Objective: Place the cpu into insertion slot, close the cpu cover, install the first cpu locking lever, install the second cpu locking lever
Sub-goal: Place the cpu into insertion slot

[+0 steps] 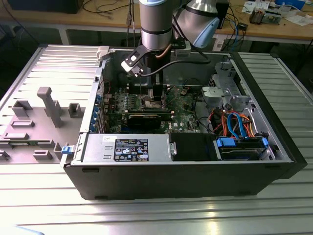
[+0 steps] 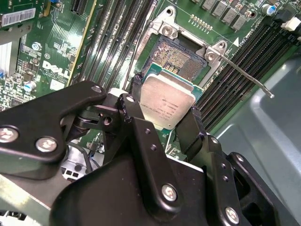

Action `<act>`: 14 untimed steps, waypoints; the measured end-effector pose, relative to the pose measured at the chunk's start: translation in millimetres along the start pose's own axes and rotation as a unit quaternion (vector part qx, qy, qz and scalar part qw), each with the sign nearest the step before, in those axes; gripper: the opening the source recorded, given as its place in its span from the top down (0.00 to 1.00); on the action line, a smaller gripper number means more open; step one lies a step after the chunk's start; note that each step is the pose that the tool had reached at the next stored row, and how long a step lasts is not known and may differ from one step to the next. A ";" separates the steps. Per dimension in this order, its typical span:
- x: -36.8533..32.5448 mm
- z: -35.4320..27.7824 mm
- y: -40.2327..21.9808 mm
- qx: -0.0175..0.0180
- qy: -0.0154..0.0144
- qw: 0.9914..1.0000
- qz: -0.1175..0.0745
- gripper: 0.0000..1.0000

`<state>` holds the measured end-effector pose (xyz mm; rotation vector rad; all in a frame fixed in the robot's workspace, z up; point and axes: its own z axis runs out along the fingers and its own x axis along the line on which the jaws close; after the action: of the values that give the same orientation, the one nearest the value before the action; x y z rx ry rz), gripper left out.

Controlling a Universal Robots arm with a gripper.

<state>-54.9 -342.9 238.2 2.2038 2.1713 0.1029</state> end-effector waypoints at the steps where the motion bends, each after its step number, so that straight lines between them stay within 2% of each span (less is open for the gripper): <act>1: 0.0 0.0 0.0 0.000 0.000 1.000 0.000 0.45; 7: 0.0 0.2 0.0 0.000 0.000 1.000 0.000 0.45; 14: 1.4 10.5 -5.6 -0.001 0.001 1.000 -0.012 0.45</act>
<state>-59.6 -341.2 227.3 2.1767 2.1962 0.1072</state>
